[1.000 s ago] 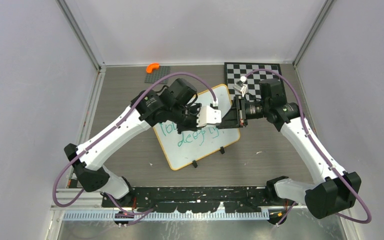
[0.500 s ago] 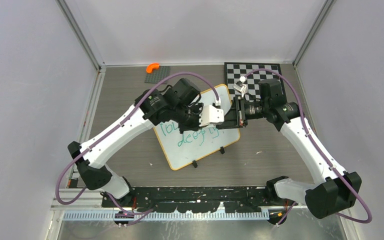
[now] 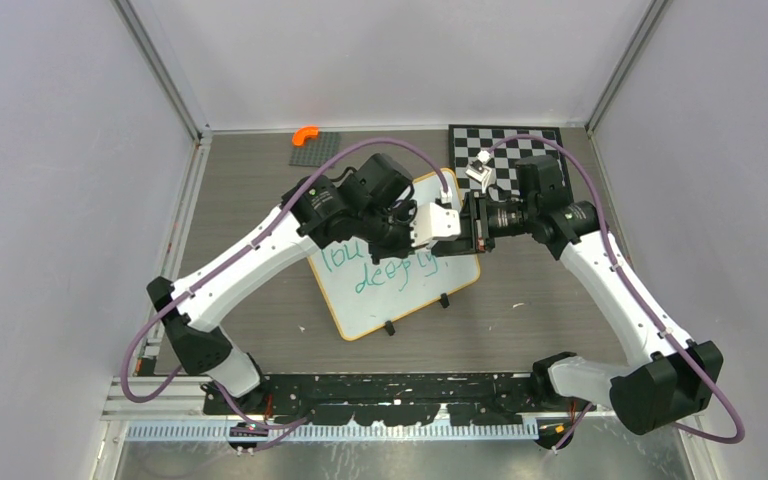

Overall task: Write a sentence on the whiteboard
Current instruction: Close the whiteboard marker at the center of the board.

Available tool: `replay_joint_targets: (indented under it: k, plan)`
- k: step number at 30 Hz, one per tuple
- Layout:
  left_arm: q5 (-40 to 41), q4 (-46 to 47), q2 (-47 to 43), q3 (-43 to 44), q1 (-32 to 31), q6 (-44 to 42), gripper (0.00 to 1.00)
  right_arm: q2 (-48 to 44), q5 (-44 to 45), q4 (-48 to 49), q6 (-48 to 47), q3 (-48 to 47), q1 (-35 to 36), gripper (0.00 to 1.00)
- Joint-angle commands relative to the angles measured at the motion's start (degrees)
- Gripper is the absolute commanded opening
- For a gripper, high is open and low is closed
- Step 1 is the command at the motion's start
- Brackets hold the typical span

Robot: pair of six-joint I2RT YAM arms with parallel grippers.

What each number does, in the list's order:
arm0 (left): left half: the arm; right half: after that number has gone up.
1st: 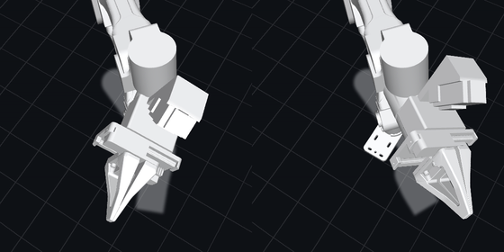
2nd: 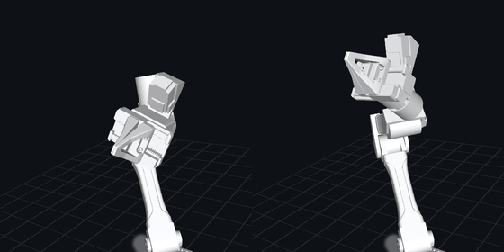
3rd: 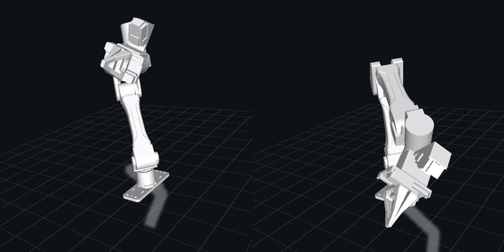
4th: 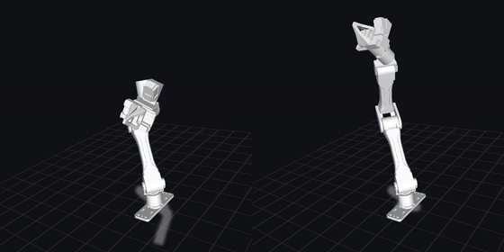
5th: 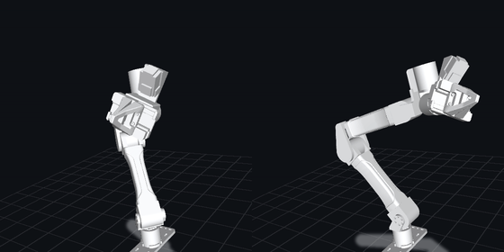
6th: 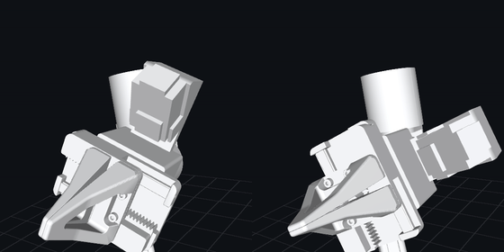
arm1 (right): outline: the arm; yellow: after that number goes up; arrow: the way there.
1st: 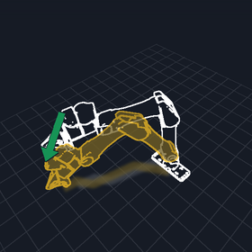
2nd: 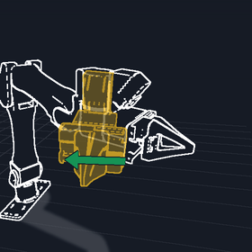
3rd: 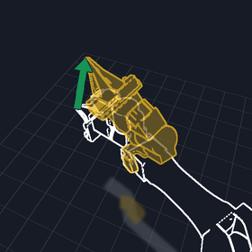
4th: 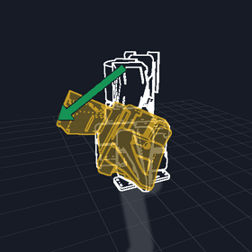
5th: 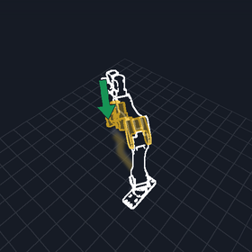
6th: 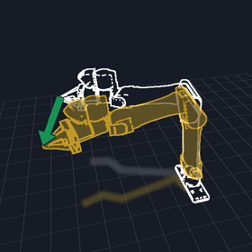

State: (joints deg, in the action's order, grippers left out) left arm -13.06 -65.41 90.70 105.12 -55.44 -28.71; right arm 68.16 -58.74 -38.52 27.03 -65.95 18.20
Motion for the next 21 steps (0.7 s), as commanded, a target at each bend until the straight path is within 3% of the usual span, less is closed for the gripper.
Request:
replay_joint_targets:
  k: [1, 15, 17, 21]
  plan:
    - [-2.13, 3.95, -0.12, 3.64, -1.31, 0.22, 0.0, 0.41, 0.69, 0.65, -0.41, -1.65, 0.41, 0.0]
    - [-4.8, 4.7, 4.94, 12.96, -2.74, 2.14, 0.02, 0.78, -3.99, 10.01, 4.17, 2.99, 1.99, 0.0]
    - [-3.69, 3.18, 5.28, 13.99, -2.71, 2.02, 0.11, 0.89, -4.01, 10.12, 4.05, 2.43, 1.81, 0.0]
    - [-2.85, -0.72, 4.62, 14.19, -0.75, 0.09, 0.41, 1.99, -4.07, 10.22, 4.04, 0.65, -1.06, 0.0]
